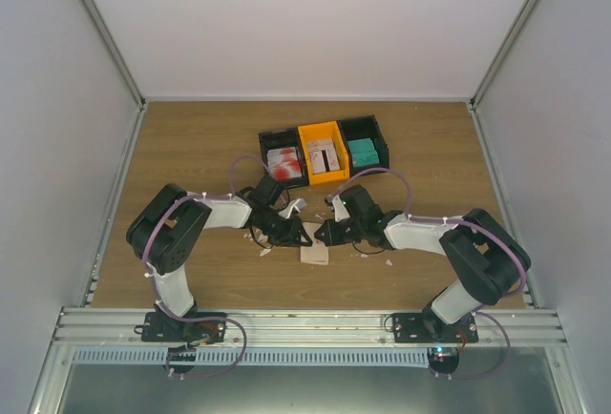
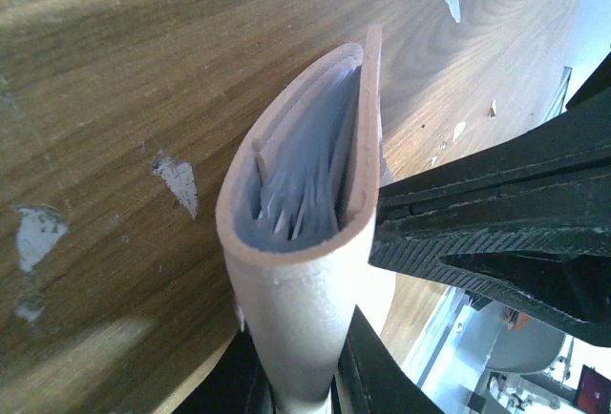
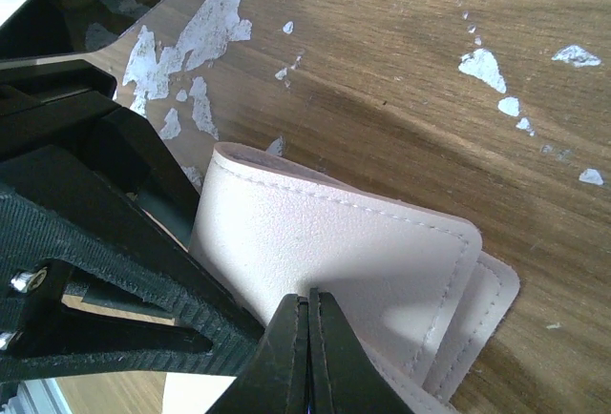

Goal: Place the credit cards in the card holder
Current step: Close the card holder at the center of the board.

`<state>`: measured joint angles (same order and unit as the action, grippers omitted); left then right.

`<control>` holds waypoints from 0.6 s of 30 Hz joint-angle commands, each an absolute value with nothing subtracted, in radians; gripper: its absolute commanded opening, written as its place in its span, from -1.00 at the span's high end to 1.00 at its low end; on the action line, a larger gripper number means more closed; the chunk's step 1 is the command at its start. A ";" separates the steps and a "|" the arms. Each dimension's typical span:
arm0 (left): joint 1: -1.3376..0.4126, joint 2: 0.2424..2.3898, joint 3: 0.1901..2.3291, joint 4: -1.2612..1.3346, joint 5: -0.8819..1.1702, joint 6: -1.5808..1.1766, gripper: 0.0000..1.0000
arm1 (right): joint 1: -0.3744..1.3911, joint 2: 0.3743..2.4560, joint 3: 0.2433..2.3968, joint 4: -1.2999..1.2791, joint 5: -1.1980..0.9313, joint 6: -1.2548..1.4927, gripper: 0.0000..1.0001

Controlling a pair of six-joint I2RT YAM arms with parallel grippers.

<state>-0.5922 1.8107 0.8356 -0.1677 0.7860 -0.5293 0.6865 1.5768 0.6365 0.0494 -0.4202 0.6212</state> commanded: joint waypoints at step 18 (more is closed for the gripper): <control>-0.634 1.951 0.800 -0.126 0.552 -0.497 1.00 | 0.724 1.583 0.598 -0.036 -0.437 0.563 0.99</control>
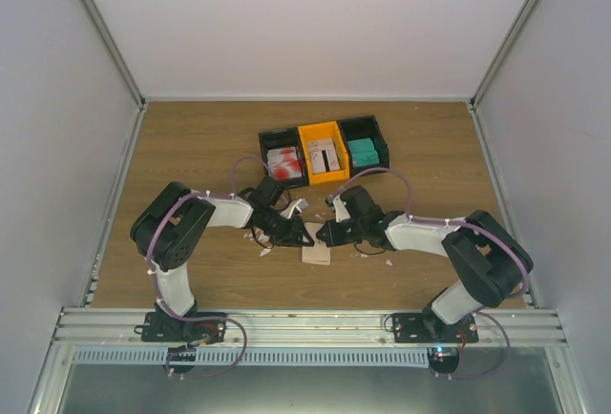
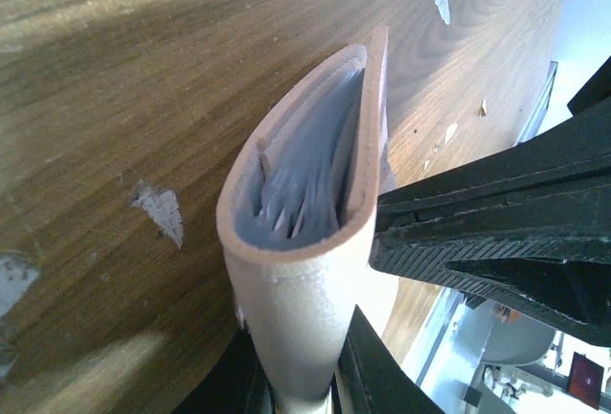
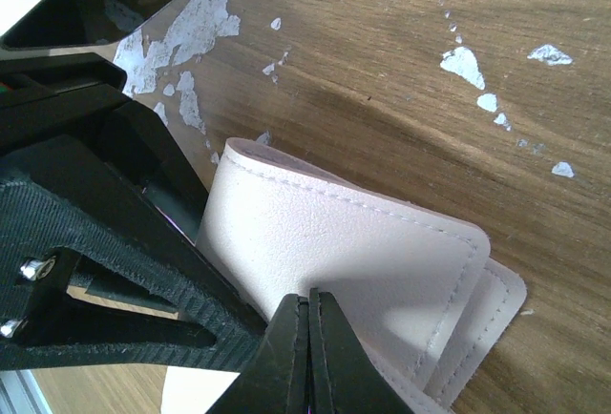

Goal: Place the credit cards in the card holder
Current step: Close the card holder at the center of the board.

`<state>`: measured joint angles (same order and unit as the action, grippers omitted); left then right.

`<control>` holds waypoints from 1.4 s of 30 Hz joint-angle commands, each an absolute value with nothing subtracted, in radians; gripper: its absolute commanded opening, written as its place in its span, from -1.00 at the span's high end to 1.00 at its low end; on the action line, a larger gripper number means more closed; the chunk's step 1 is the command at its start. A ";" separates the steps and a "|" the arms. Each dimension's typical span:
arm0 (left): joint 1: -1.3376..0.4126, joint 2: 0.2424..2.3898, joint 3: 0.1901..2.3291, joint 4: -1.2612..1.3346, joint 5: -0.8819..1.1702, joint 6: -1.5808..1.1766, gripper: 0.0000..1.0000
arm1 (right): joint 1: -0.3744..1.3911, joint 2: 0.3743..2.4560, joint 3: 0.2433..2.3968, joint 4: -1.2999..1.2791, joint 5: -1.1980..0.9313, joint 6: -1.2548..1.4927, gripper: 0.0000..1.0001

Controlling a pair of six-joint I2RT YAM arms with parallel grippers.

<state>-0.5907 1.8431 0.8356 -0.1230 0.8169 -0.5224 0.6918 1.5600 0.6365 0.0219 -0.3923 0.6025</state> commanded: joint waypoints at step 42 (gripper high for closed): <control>-0.614 1.973 0.789 -0.115 0.552 -0.494 1.00 | 0.745 1.554 0.507 -0.003 -0.421 0.618 0.75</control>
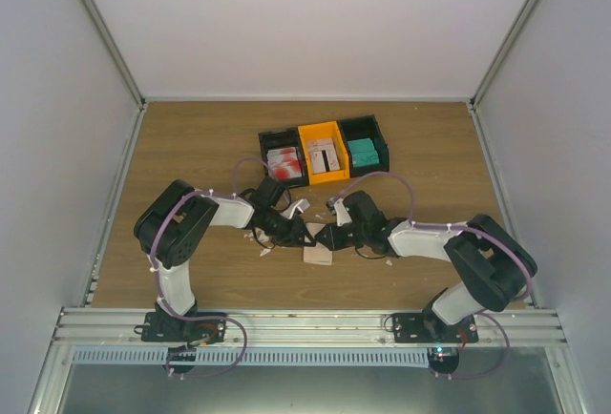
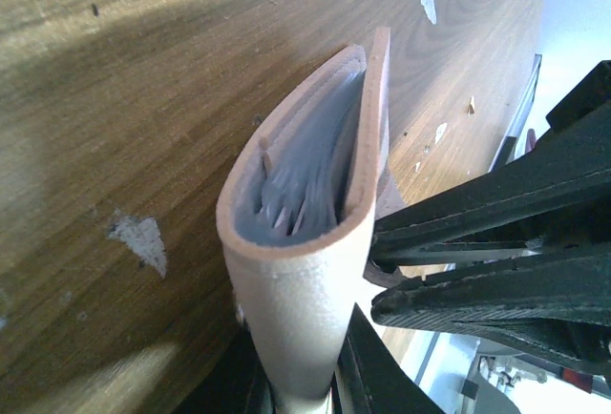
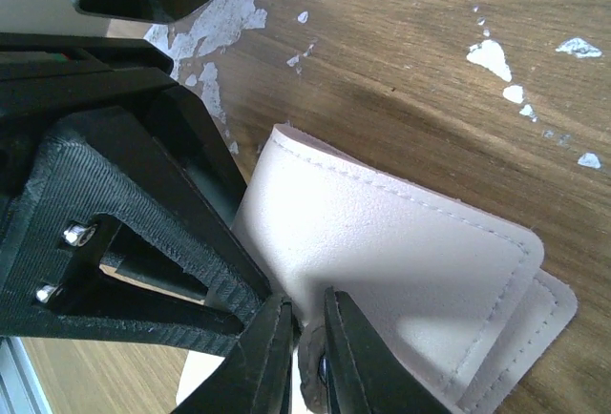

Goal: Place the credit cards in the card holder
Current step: Close the card holder at the center of the board.

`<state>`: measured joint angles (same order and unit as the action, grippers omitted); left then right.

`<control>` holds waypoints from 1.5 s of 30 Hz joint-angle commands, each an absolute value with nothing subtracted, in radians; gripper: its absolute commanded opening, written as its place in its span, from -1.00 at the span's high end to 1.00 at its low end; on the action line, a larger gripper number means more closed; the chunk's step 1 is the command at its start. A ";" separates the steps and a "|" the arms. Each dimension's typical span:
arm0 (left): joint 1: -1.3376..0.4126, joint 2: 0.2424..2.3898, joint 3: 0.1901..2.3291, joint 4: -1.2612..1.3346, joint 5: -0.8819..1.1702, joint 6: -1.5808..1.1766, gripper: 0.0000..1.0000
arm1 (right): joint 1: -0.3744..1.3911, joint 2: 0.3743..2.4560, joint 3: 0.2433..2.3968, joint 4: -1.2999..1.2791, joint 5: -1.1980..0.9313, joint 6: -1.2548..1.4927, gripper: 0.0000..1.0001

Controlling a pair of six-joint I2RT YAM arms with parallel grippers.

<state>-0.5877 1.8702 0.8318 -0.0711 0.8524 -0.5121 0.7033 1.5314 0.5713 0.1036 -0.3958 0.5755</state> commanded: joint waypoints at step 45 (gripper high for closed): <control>-0.595 1.986 0.783 -0.107 0.600 -0.477 1.00 | 0.736 1.430 0.704 -0.305 -0.237 0.581 0.78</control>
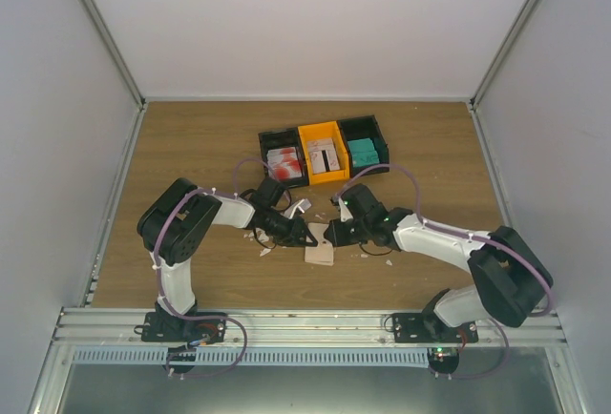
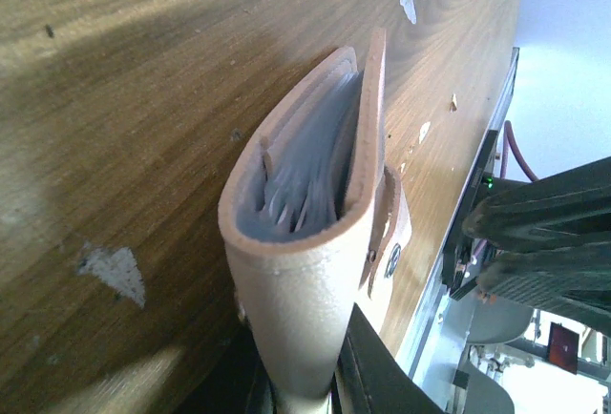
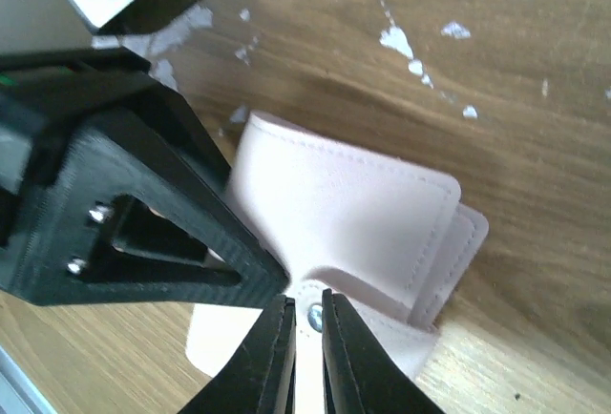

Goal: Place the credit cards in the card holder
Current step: Close the card holder at the center of the board.

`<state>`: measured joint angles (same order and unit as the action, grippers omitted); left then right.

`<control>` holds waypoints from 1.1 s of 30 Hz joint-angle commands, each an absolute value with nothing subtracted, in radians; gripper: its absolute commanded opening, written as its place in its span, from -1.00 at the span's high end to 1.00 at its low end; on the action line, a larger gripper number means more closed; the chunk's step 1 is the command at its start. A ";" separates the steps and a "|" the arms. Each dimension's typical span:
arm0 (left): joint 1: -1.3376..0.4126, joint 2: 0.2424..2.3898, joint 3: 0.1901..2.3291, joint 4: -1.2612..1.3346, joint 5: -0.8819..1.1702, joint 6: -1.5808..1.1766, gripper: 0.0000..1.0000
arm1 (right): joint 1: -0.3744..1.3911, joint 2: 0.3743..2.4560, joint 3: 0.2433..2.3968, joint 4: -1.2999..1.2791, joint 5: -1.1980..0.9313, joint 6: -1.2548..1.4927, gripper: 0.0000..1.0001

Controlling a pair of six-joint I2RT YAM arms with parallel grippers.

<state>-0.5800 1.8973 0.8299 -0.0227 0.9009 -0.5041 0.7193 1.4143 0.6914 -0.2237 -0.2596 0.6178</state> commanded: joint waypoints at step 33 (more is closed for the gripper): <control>-0.595 1.993 0.772 -0.092 0.610 -0.477 1.00 | 0.785 1.616 0.774 -0.381 -0.154 0.601 0.79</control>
<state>-0.5797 1.9018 0.8268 -0.0101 0.9085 -0.5041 0.7586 1.5459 0.7738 -0.3435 -0.2142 0.5919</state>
